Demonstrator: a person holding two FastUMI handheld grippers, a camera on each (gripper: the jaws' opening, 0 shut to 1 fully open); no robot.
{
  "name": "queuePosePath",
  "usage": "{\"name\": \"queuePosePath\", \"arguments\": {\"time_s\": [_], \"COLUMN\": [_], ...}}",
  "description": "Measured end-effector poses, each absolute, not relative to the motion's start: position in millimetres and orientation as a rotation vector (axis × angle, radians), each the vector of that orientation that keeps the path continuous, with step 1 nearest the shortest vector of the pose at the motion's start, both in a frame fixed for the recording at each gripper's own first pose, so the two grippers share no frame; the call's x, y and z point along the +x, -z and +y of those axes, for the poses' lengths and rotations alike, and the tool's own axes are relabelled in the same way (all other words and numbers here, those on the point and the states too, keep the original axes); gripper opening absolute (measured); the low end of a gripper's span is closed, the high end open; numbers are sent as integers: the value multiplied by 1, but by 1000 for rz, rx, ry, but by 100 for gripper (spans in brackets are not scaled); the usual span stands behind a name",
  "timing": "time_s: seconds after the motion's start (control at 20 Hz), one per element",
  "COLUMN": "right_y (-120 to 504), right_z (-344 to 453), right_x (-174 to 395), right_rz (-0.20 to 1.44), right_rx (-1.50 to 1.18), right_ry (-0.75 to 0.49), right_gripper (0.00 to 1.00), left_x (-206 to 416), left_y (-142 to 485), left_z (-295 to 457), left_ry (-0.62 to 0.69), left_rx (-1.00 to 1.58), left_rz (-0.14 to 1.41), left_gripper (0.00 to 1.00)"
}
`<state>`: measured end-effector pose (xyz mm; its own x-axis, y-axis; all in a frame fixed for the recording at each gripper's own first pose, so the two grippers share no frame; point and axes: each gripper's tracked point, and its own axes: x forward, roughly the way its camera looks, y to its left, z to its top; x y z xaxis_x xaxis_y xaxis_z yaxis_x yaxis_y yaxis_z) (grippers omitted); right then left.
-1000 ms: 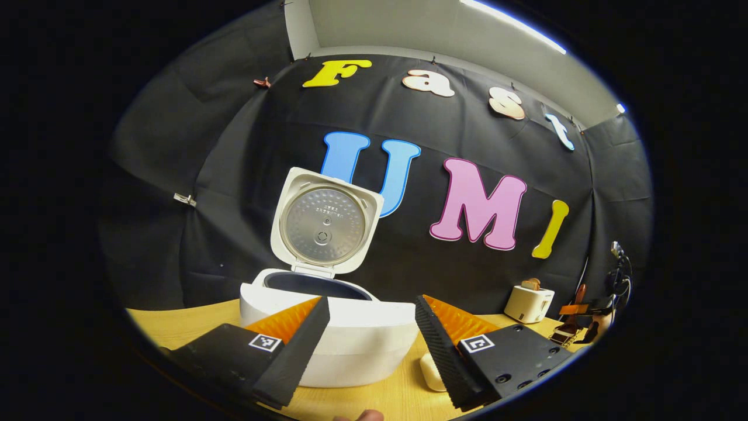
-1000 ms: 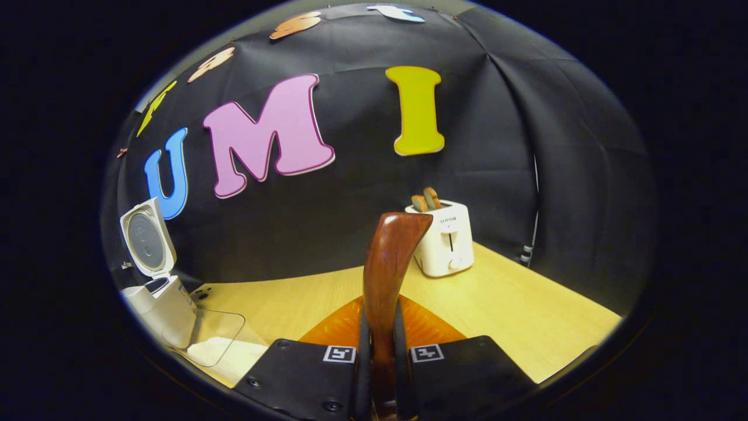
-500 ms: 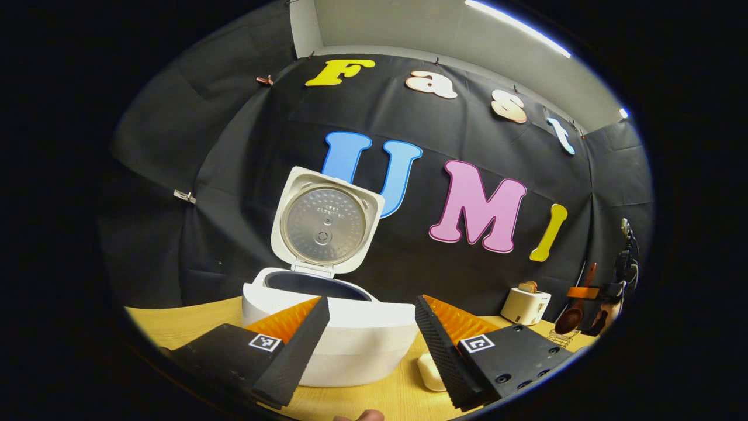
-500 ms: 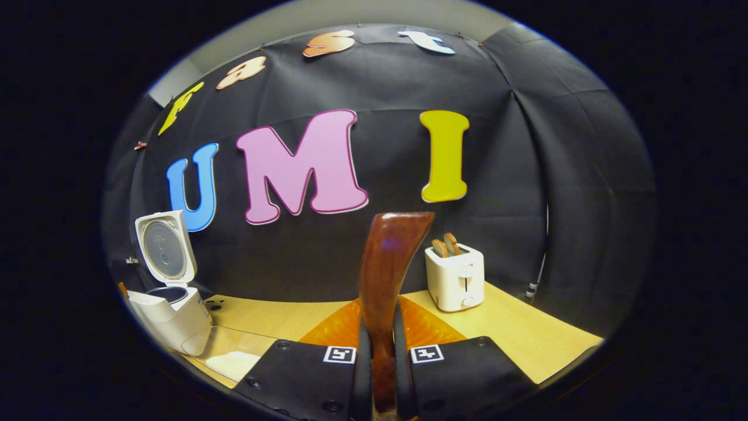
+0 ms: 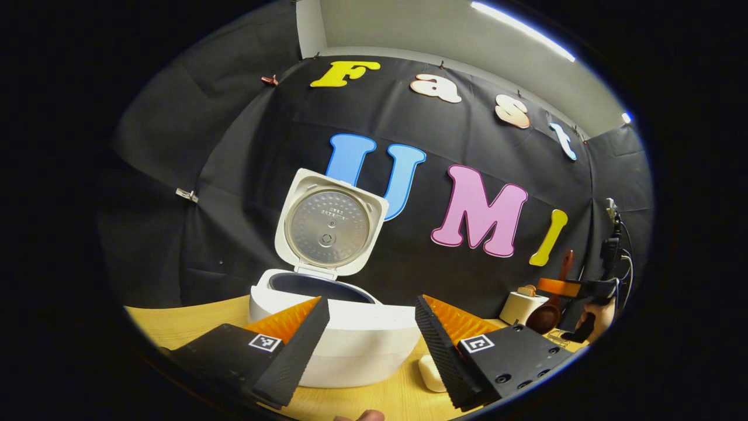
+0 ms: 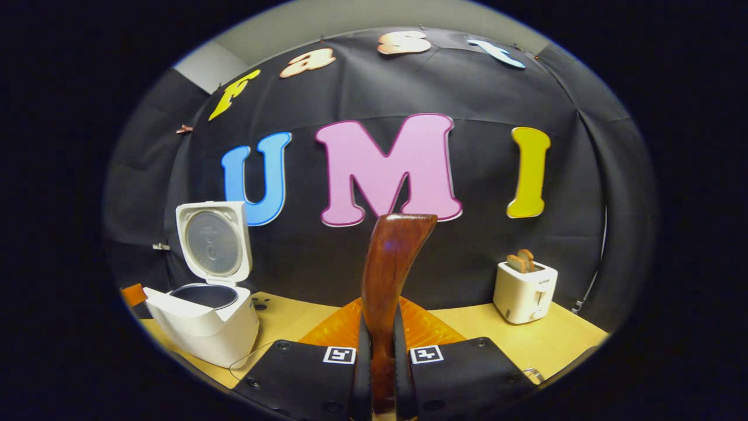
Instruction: Close the left gripper, press the button to open the rice cooker; take a wooden spoon from the chopstick holder with the right hand, scoop a spoonful of rice and pour it into the rice cooker, then put the wooden spoon back into the chopstick holder.
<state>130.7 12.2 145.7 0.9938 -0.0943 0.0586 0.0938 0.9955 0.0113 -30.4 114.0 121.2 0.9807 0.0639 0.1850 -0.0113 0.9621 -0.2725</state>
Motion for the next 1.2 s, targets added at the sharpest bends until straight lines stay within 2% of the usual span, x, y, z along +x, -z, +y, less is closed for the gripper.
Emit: {"name": "queuePosePath", "arguments": {"time_s": [0.15,0.35,0.55,0.8,1.2], "right_y": [-115,-79,-41,-16,-14], "right_z": [49,52,49,75,96], "right_x": [147,162,176,179,178], "right_rz": [-1,54,141,209,226], "right_rx": [-32,-189,-219,-48,257], "right_ry": [58,127,153,71,54], "right_gripper": [19,19,19,19,19], "left_x": [-33,-33,-33,-33,-35], "left_y": [-122,-122,-120,-120,-120], "left_z": [121,130,131,133,136], "left_ry": [-46,-69,-72,-70,-75], "left_rx": [-279,-282,-277,-280,-290], "left_rz": [-199,-203,-204,-208,-207], "left_gripper": [95,95,95,95,95]}}
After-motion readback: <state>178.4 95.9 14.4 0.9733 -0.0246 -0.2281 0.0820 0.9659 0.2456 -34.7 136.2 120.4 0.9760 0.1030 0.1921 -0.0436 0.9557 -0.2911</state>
